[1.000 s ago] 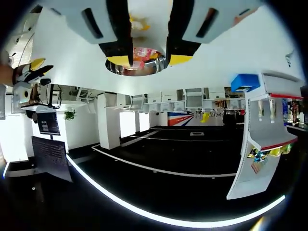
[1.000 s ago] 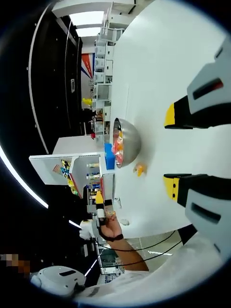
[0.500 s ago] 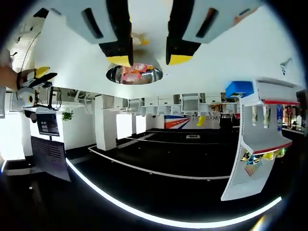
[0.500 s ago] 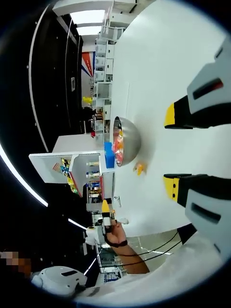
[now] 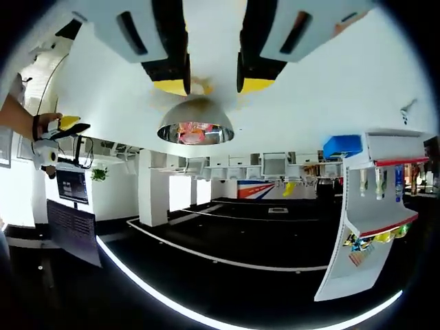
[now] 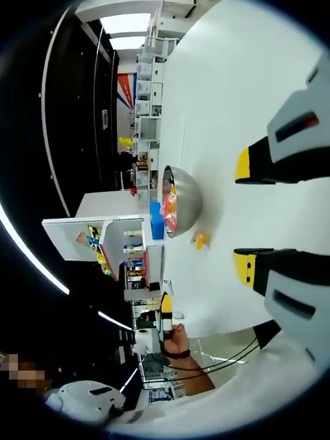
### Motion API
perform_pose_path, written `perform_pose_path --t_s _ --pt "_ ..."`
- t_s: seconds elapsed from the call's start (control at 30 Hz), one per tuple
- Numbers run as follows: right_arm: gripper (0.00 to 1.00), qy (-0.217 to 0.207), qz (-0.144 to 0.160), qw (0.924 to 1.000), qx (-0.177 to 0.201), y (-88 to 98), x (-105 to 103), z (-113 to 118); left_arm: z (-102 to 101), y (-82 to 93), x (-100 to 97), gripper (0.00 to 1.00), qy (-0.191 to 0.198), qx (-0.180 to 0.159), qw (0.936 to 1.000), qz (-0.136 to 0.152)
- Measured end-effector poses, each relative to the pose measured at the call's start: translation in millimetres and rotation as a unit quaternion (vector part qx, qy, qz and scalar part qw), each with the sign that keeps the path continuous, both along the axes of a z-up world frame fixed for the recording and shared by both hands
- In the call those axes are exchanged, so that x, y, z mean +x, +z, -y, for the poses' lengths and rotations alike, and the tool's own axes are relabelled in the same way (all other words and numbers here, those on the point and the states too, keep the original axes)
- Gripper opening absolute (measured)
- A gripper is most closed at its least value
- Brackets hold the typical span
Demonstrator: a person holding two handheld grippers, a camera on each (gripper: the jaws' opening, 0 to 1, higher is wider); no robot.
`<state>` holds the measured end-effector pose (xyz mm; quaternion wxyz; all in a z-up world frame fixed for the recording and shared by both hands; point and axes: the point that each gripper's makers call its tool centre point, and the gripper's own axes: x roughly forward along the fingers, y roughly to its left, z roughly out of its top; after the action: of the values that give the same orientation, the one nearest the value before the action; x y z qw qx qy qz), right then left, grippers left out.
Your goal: Pick up the marshmallows scattered on the table and place them into the bowl on the table
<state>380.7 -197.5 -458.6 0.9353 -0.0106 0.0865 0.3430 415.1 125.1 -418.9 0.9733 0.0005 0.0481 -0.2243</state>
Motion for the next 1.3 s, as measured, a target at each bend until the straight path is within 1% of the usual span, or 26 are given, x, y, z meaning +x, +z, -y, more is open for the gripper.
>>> perform_pose_path --t_s 0.33,0.43,0.53,0.73,0.9,1.1,1.23,1.3 --pt "0.37 -0.004 -0.001 1.0 0.002 0.1 -2.3 1.4 -2.9 -13.3 -6.0 0.28 0.001 -0.004 0.9999 -0.015" --pt "0.37 -0.004 -0.001 1.0 0.002 0.2 -3.2 0.4 -4.7 -15.3 -6.7 0.28 0.004 -0.005 0.9998 -0.018" --pt "0.37 -0.004 -0.002 1.0 0.002 -0.7 -3.4 0.2 -9.2 -20.3 -8.6 0.28 0.01 -0.008 0.9996 -0.024" --pt "0.37 -0.003 -0.004 1.0 0.003 -2.4 -3.1 -1.0 -11.8 -28.7 -13.5 0.28 0.019 -0.01 0.9991 -0.035" --pt "0.37 -0.003 -0.005 1.0 0.003 -2.8 -2.6 -1.2 -11.5 -30.1 -16.5 0.28 0.023 -0.012 0.999 -0.038" --pt "0.37 -0.002 -0.006 1.0 0.002 -3.2 -2.8 -0.7 -8.4 -27.6 -17.9 0.28 0.022 -0.016 0.999 -0.036" --pt "0.37 -0.004 -0.005 1.0 0.003 -2.5 -2.9 0.4 -0.9 -24.8 -17.5 0.28 0.02 -0.021 0.9989 -0.036" --pt "0.37 -0.003 -0.006 1.0 0.003 -3.6 -2.7 0.4 3.0 -24.4 -15.3 0.28 0.025 -0.027 0.9985 -0.041"
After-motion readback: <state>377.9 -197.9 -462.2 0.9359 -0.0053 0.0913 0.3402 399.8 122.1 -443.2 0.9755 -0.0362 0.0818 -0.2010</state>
